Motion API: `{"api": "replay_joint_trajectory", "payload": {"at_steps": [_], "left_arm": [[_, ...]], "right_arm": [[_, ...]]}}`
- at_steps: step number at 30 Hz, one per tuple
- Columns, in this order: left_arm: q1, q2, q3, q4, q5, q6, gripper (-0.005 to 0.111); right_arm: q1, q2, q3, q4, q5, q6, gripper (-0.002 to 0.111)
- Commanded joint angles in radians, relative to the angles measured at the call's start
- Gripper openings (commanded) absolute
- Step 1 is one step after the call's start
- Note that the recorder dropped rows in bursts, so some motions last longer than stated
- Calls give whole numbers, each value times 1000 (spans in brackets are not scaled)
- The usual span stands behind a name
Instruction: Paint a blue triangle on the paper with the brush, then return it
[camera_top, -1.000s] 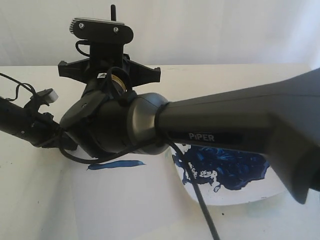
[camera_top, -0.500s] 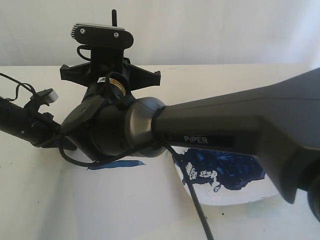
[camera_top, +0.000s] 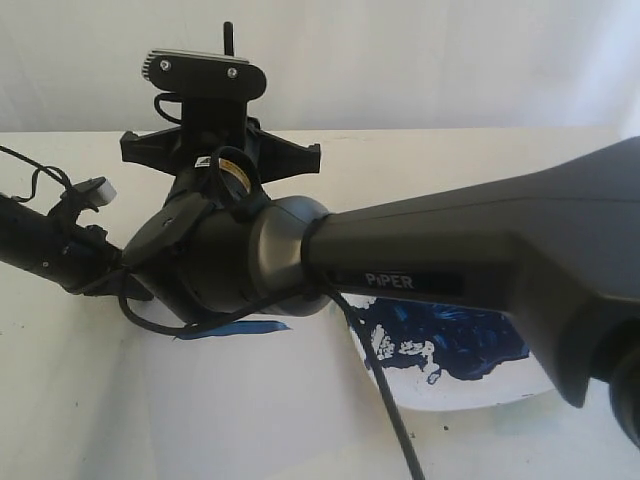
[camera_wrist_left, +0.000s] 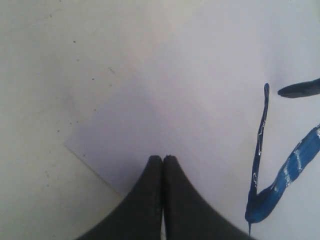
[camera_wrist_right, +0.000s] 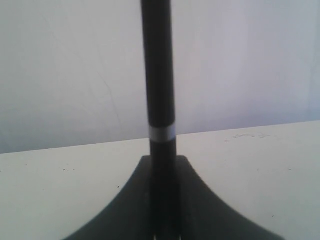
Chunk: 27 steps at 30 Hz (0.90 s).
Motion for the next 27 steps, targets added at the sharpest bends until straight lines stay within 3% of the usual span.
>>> {"api": "replay_joint_trajectory", "payload": {"at_steps": [1,27], "left_arm": [[3,8,7,37,3,-3,0],[3,8,7,37,6,-3,0]], "right_arm": [[-8,0,-3,-35,-11,27,0],[-29,0,-3,-20,39,48,0]]}}
